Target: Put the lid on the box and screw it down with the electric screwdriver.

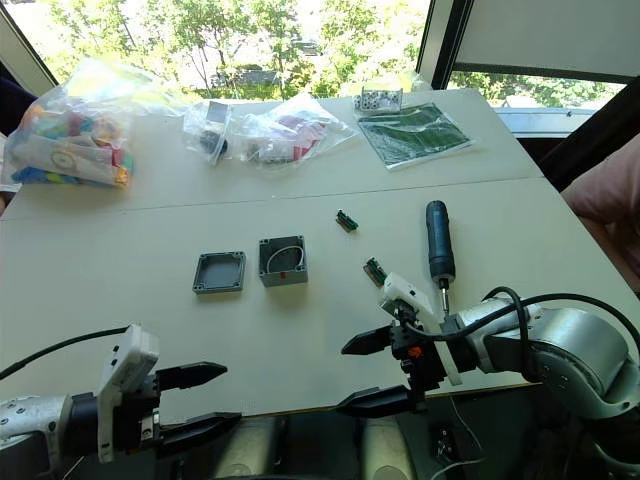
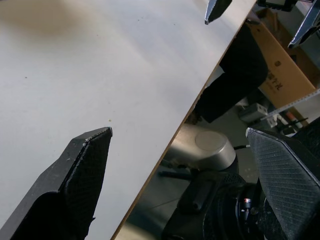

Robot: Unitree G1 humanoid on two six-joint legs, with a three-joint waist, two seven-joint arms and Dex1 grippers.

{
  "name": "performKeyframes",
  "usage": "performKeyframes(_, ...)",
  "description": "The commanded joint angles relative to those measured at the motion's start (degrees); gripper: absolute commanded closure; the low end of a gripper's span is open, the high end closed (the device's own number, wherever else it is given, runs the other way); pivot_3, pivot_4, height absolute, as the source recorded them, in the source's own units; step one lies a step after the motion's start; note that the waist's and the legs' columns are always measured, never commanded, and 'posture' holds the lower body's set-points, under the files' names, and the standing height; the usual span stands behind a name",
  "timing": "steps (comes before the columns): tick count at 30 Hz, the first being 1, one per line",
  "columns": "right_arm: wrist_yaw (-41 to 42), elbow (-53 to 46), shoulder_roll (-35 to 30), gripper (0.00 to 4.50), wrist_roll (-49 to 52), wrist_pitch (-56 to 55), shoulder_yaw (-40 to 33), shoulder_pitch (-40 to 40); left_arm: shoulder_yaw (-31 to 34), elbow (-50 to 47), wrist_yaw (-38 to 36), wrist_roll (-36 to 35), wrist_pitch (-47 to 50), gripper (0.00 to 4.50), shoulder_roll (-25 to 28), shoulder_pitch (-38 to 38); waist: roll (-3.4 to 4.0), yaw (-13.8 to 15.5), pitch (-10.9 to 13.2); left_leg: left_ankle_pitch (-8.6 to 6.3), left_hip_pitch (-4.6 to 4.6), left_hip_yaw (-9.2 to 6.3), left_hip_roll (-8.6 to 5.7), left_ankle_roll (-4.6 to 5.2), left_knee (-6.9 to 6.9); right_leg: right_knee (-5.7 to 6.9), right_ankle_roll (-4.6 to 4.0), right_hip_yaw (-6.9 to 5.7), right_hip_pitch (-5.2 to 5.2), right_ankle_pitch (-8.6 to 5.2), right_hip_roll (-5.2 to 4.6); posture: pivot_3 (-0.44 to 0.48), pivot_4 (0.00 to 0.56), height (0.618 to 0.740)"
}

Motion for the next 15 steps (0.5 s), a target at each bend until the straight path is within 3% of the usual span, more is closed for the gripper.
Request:
performKeyframes(1, 0.93, -0.17, 0.63, 0.00, -0.17, -0.95, 0.11, -0.70, 1.14, -1.17, 0.29, -0.45, -0.73, 0.07, -0.30, -0.32, -0.02, 0.00, -0.01, 0.00, 0.00, 0.00, 0.00, 0.00, 0.00, 0.03, 0.00, 0.00, 0.00, 0.00, 0.00, 0.000, 0.150, 0.740)
performKeyframes(15, 0.13, 1.86, 4.15, 0.00, -1.86, -2.11, -0.16, -1.87, 2.11, 0.59, 2.16, -4.10, 0.18, 0.07, -0.07, -3.02, -0.06, -0.03, -0.03, 0.00, 0.14, -0.02, 0.03, 0.00, 0.06, 0.42, -0.01, 0.06, -0.05, 0.00, 0.07, 0.000, 0.150, 0.740)
